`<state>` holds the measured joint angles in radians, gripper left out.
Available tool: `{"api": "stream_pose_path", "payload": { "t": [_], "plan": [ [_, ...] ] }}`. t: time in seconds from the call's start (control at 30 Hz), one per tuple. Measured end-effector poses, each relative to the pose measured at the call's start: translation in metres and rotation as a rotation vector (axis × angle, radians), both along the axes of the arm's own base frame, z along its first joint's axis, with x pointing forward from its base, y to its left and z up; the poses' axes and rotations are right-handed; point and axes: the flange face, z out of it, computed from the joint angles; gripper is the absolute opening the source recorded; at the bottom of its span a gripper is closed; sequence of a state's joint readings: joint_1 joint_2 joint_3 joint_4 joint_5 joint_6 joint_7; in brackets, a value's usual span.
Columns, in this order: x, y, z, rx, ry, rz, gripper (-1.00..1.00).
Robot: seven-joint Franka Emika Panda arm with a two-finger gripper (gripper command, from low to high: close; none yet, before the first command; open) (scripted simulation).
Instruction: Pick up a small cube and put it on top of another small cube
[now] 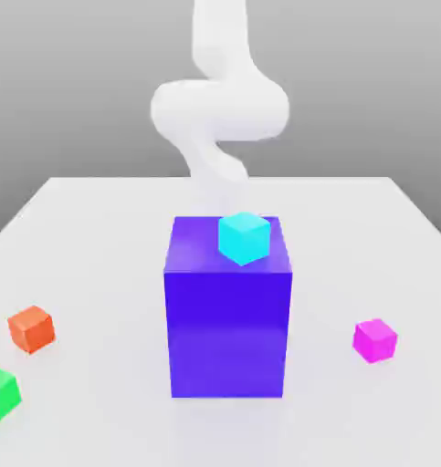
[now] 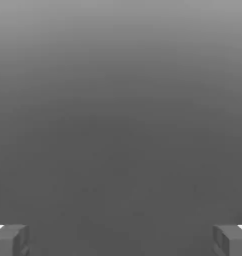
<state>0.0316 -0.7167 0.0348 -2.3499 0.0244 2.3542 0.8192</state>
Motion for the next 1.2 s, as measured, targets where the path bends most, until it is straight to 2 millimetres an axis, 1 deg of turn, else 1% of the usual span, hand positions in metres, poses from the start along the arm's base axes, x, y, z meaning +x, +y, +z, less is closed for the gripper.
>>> {"api": "stream_pose_path", "payload": {
  "t": [0.07,0.13,0.2,0.3,0.37,0.47,0.57,0.6,0.67,0.73,0.9,0.93,1.1,1.13,1.2],
  "plan": [
    [0.023,0.030,-0.049,0.007,0.076,0.039,0.00],
    [0.037,0.060,-0.097,0.009,0.148,0.075,0.00],
    [0.043,0.089,-0.145,0.006,0.217,0.108,0.00],
    [0.039,0.131,-0.216,-0.008,0.320,0.157,0.00],
    [0.028,0.156,-0.263,-0.023,0.387,0.187,0.00],
    [0.001,0.188,-0.331,-0.054,0.486,0.231,0.00],
    [-0.037,0.211,-0.394,-0.095,0.583,0.271,0.00],
    [-0.056,0.221,-0.414,-0.115,0.614,0.299,0.00],
    [-0.086,0.225,-0.452,-0.147,0.676,0.315,0.00],
    [-0.096,0.227,-0.476,-0.158,0.698,0.319,0.00],
    [-0.100,0.227,-0.526,-0.159,0.706,0.320,0.00],
    [-0.101,0.226,-0.532,-0.160,0.706,0.320,-1.00],
    [-0.101,0.227,-0.532,-0.159,0.705,0.321,-1.00],
    [-0.101,0.226,-0.536,-0.160,0.705,0.321,-1.00],
    [-0.100,0.227,-0.526,-0.160,0.705,0.320,-1.00]
  ]
}}
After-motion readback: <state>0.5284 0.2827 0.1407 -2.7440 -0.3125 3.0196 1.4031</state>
